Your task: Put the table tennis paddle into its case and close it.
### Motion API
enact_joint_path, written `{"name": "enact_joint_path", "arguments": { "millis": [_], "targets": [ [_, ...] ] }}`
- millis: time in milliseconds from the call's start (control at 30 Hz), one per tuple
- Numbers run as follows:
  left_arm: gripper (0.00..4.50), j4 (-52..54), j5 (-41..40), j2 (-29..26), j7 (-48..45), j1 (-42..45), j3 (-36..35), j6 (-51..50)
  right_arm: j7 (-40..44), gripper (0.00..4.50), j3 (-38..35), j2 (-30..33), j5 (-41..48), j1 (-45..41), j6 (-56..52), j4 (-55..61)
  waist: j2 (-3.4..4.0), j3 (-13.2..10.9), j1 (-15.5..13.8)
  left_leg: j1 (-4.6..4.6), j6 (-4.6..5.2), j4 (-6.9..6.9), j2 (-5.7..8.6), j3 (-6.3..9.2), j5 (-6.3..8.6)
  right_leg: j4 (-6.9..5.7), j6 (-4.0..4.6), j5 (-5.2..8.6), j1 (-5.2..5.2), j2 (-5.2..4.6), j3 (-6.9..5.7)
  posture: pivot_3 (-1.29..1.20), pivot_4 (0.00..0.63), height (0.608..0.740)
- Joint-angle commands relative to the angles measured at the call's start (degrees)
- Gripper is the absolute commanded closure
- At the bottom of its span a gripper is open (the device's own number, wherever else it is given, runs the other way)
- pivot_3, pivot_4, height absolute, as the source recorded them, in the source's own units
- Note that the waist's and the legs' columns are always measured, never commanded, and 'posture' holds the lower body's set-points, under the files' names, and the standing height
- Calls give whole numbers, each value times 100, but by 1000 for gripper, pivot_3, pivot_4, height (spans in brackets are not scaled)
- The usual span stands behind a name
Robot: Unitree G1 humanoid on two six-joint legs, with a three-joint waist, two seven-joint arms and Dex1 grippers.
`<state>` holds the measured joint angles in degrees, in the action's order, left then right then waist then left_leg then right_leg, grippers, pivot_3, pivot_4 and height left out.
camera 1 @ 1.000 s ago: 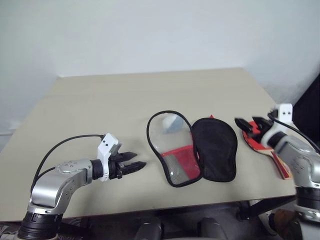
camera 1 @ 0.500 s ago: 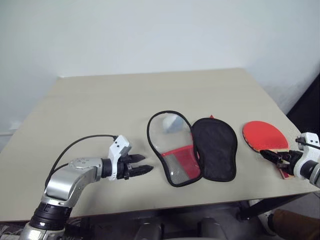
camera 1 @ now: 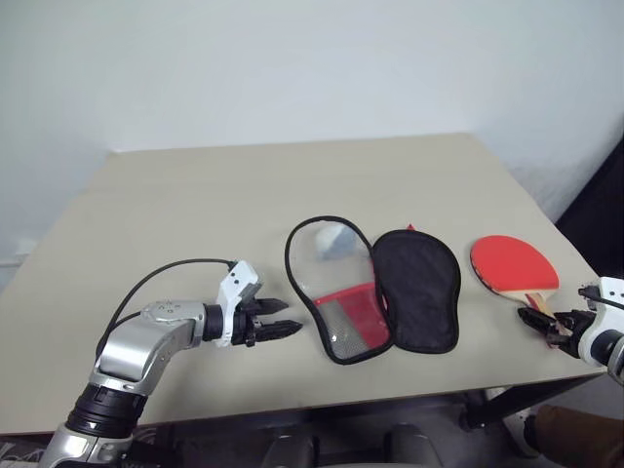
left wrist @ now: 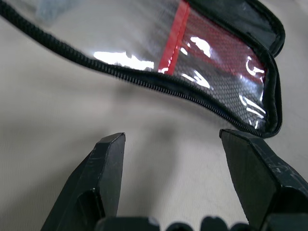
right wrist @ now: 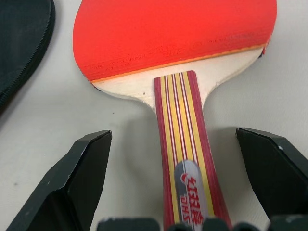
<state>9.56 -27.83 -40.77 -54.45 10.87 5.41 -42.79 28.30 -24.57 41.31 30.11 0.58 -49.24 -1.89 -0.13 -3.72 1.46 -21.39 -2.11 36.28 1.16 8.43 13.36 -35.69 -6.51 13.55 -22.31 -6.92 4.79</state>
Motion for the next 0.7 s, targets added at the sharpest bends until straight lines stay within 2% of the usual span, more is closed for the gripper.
{"name": "enact_joint_path", "arguments": {
  "millis": [33, 233, 400, 600, 700],
  "targets": [
    [1182, 102, -4, -31, -32, 113, -76, 40, -106, 1267, 214, -91, -269, -196, 203, -151, -7, 1, 2, 1, 0, -1, -1, 0, 0, 0, 0, 0, 0, 2, 1, 0, 0, 740],
    [1182, 178, -39, -3, 35, 67, -98, -23, -351, 3341, 87, -279, -392, -318, 225, -102, -22, 1, 1, 11, 0, -2, -4, -2, 0, -1, 0, 0, 7, 7, 4, 0, 0, 740],
    [1182, 222, -63, -12, 40, 28, -111, -73, -738, 3366, -405, -513, -127, -413, 5, 254, -34, 0, -1, 22, 0, -3, -4, -3, 0, -1, 1, 0, 17, 7, 6, 0, 0, 740],
    [1182, 145, -29, -41, -35, 93, -51, -87, -1393, 3366, -888, -1117, 362, -482, -216, 2072, 13, -3, 1, 18, 0, -15, -3, -15, 0, -5, 0, 0, -1, 7, 23, 0, 0, 740],
    [1182, 42, -11, -7, -62, 225, 23, -135, -1872, 3366, -645, -1588, 847, -701, -796, 3033, 11, -3, -5, 20, 0, -17, -3, -15, 0, -5, -1, 0, -1, 8, 23, 0, 0, 740]
  ]
}}
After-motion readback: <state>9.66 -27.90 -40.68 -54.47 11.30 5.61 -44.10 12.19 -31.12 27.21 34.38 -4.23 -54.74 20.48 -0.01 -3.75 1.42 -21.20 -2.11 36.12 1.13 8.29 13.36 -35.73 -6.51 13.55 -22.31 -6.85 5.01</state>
